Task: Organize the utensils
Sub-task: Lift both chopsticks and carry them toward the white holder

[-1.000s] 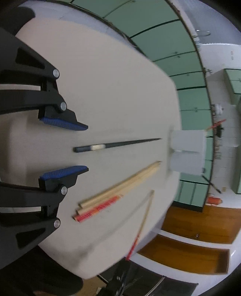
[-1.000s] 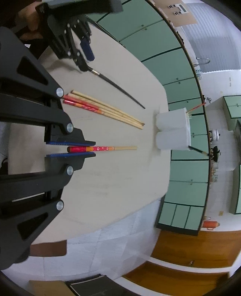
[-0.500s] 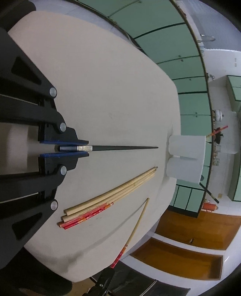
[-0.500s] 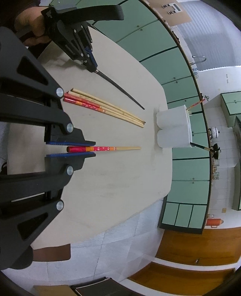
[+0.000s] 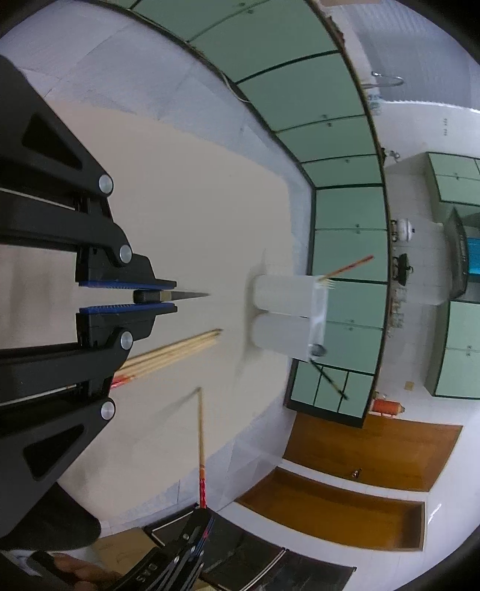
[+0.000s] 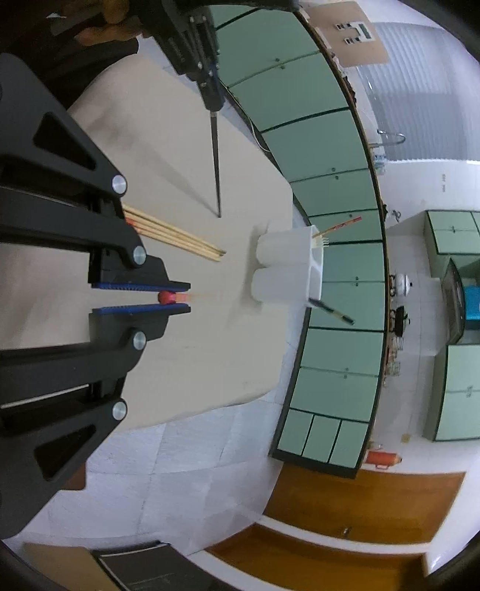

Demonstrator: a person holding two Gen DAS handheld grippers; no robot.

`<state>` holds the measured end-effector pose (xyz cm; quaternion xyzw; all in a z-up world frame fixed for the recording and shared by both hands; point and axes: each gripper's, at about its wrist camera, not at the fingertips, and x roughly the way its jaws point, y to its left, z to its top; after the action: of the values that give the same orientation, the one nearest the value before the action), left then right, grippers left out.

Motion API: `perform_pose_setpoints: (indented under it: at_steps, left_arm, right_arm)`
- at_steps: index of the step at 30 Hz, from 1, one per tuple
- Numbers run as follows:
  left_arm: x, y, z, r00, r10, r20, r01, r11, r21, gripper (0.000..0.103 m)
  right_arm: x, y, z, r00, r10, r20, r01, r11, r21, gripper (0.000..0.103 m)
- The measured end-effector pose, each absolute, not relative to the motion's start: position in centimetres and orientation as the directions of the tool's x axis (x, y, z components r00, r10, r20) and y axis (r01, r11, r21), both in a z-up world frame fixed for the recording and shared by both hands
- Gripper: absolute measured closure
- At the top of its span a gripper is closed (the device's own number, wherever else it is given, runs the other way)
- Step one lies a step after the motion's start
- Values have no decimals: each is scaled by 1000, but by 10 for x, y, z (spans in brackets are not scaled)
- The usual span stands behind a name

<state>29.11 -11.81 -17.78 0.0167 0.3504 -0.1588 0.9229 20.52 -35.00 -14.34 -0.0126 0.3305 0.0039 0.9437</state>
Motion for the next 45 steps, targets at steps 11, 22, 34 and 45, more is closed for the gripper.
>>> perform_pose_setpoints:
  at_steps: [11, 22, 34, 45]
  left_arm:
    - [336, -114, -127, 685, -306, -661, 351, 934, -68, 96]
    - [378, -121, -87, 639, -339, -690, 400, 913, -79, 96]
    - [417, -143, -17, 672, -363, -645, 440, 897, -47, 96]
    - [494, -170, 35, 728, -345, -593, 421, 907, -11, 96]
  right_arm:
    - [273, -355, -93, 694, 43, -718, -108, 993, -45, 98]
    - [317, -348, -45, 612, 84, -787, -184, 982, -39, 98]
    - [351, -342, 28, 660, 124, -741, -210, 977, -24, 98]
    - [438, -344, 78, 679, 132, -722, -173, 985, 18, 98]
